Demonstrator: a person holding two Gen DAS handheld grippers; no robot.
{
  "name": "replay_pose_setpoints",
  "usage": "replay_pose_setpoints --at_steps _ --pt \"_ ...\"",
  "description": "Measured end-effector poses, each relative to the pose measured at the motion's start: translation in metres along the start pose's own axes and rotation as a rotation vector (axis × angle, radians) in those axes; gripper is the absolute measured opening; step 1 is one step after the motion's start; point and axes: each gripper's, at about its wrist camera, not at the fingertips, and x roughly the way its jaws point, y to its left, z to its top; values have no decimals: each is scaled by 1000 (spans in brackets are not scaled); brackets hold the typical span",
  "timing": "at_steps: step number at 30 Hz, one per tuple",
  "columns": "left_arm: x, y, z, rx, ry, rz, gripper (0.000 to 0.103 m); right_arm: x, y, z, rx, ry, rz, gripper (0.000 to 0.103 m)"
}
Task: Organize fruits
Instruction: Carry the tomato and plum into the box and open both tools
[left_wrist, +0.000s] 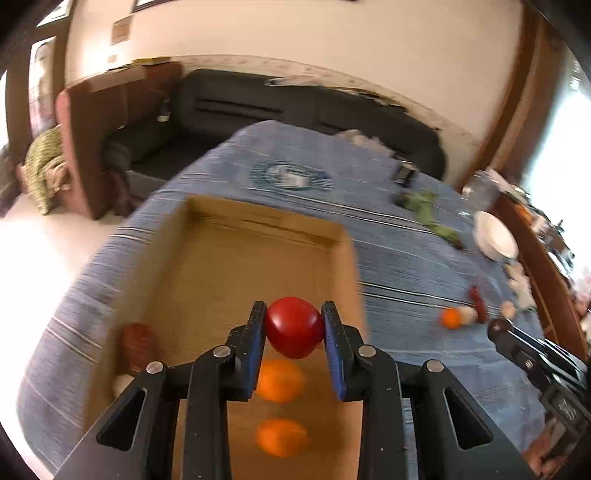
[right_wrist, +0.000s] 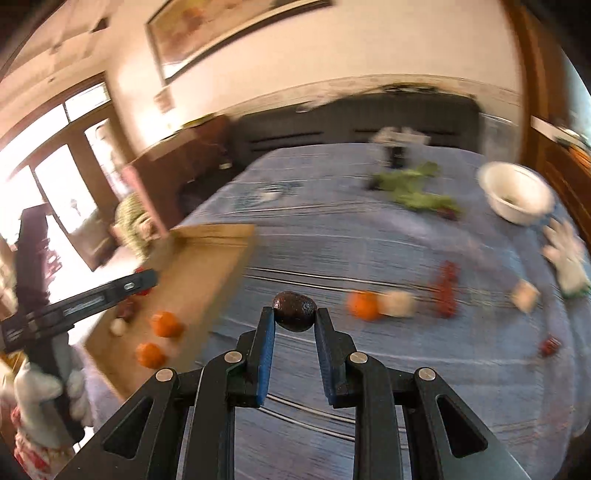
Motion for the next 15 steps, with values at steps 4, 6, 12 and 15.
replay_pose_setpoints --at_steps 4,6,12,15 --pt "13 33 7 -36 33 51 29 32 45 8 -68 37 55 25" --pt "22 46 8 -46 57 70 29 54 66 12 -93 71 84 25" --pt "45 69 7 -71 125 96 29 115 96 16 -135 160 89 25" --pt "51 75 6 -81 142 92 29 145 97 18 -112 216 96 25"
